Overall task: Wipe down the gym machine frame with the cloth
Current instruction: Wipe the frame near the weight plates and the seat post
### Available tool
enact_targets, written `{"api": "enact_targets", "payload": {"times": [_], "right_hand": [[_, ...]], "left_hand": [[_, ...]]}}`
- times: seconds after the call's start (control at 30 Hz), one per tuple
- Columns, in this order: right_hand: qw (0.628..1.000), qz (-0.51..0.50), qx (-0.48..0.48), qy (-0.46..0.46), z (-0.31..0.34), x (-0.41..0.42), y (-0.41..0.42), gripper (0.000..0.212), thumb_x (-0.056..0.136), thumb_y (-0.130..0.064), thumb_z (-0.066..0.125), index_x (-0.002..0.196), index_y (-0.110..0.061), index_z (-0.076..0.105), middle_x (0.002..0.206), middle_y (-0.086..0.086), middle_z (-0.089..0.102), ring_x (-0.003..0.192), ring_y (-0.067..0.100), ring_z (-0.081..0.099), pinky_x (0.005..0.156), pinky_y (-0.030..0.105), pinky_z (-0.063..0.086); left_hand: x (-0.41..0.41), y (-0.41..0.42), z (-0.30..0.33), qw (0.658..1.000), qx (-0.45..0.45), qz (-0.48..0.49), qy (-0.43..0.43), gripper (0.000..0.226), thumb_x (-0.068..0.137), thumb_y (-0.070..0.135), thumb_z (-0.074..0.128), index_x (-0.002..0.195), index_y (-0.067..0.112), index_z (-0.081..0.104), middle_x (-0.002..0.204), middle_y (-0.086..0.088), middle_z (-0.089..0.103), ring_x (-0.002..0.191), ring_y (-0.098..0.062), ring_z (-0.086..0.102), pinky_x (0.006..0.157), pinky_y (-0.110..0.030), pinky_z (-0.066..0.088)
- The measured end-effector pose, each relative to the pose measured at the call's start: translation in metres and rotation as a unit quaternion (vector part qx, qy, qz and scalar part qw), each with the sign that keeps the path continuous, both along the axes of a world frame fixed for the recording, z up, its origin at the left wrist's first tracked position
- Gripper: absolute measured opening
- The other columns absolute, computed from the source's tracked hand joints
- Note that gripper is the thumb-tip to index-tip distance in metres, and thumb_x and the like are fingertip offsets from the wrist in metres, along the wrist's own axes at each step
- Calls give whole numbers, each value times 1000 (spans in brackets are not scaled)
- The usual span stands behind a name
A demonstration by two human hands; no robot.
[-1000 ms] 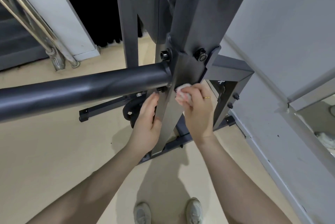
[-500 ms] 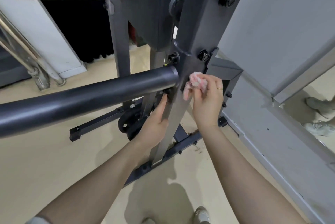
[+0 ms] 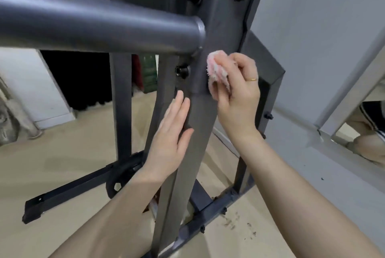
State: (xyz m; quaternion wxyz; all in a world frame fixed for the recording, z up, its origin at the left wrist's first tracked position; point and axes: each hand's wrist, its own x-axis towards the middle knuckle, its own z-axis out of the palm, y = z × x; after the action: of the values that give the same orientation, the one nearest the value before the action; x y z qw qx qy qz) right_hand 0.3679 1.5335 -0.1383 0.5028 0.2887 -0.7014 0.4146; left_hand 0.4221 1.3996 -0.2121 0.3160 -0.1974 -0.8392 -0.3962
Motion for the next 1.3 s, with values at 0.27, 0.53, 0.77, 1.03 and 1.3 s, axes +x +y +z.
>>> {"api": "enact_targets", "payload": {"times": [0.27,0.53,0.77,1.03,1.3], "right_hand": [[998,35,2,43,-37,3,-2,25,86,7,59,109,1,68,104,9,51,92,36,56,72,49,52],[1000,15,9,17,-92,18,-8,35,80,17,61,112,4,65,110,7,49,94,41,57,73,52,53],[997,-31,-59,30,-39,9,-14,30,83,5,58,111,-1,66,108,16,56,102,28,55,89,22,43],[999,37,30,-8,-77,16,-4,37,80,19,55,109,-1,68,105,8,49,81,23,57,67,17,49],[998,27,53,-37,-103,31,-15,29,87,10,55,113,3,65,113,9,52,99,41,56,78,51,50]], "left_hand": [[-5,-2,-16,994,5,54,97,70,85,10,67,141,22,28,149,5,26,137,0,21,113,-14,18],[-5,0,-27,995,9,45,89,69,89,12,63,141,31,21,151,12,19,141,-4,19,114,-16,18],[0,-8,-22,998,26,1,58,69,88,12,63,139,36,23,150,24,13,141,4,14,112,-12,15],[13,-22,-69,995,83,34,-46,81,81,21,72,137,48,21,128,30,34,122,8,37,102,-11,32],[12,-22,-73,986,133,47,-89,72,82,29,70,141,43,32,117,29,46,102,12,46,86,-1,35]]}}
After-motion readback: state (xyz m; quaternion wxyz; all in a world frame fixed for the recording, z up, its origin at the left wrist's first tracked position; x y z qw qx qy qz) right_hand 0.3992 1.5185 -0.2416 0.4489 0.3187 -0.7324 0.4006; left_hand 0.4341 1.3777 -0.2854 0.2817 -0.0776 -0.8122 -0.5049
